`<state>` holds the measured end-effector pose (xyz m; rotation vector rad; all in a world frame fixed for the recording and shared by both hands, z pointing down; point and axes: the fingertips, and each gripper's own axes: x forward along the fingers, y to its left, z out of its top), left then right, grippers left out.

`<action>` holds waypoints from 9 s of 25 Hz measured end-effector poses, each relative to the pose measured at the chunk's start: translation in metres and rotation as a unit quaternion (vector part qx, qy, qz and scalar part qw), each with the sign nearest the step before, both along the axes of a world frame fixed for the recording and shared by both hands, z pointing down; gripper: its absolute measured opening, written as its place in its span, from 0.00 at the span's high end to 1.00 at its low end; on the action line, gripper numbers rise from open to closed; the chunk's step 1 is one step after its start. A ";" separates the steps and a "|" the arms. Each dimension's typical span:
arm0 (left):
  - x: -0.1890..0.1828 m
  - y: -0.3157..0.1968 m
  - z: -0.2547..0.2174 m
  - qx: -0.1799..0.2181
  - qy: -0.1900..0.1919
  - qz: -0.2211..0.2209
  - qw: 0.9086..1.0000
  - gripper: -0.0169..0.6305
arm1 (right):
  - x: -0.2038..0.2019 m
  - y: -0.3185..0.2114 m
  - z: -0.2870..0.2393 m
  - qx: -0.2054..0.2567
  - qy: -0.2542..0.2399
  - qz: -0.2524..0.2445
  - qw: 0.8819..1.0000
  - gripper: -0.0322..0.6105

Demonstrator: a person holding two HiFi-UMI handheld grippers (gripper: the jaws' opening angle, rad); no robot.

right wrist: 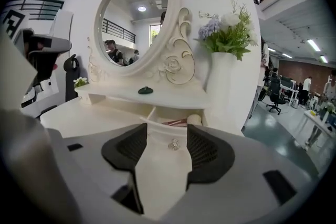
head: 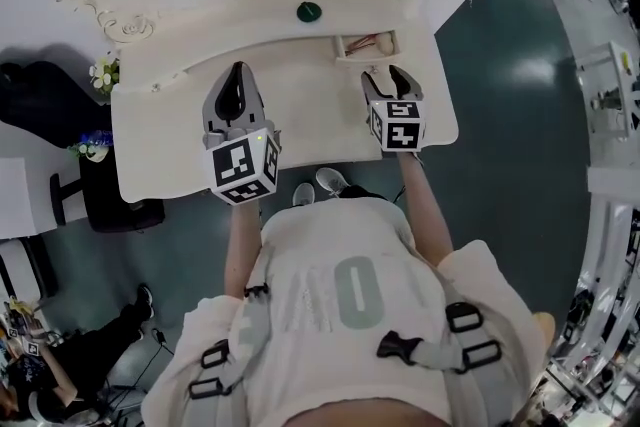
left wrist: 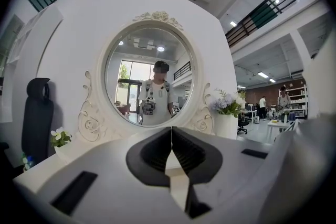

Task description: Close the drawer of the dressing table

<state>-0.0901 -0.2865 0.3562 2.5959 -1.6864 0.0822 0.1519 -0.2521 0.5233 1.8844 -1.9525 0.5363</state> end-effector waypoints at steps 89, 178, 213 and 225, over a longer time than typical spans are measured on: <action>-0.015 0.010 0.018 -0.012 -0.032 -0.064 0.997 0.95 | 0.019 -0.054 0.052 -0.077 0.033 -0.047 0.995 0.80; -0.076 0.013 -0.006 0.012 -0.016 -0.101 0.995 0.95 | -0.017 -0.081 -0.130 0.145 0.040 -0.054 0.987 0.76; -0.055 0.017 -0.043 0.064 -0.013 -0.046 0.997 0.95 | -0.152 -0.016 -0.190 0.231 0.005 -0.168 0.958 0.94; -0.053 0.015 -0.047 0.068 -0.008 -0.039 0.997 0.95 | -0.140 -0.016 -0.197 0.236 0.002 -0.154 0.959 0.94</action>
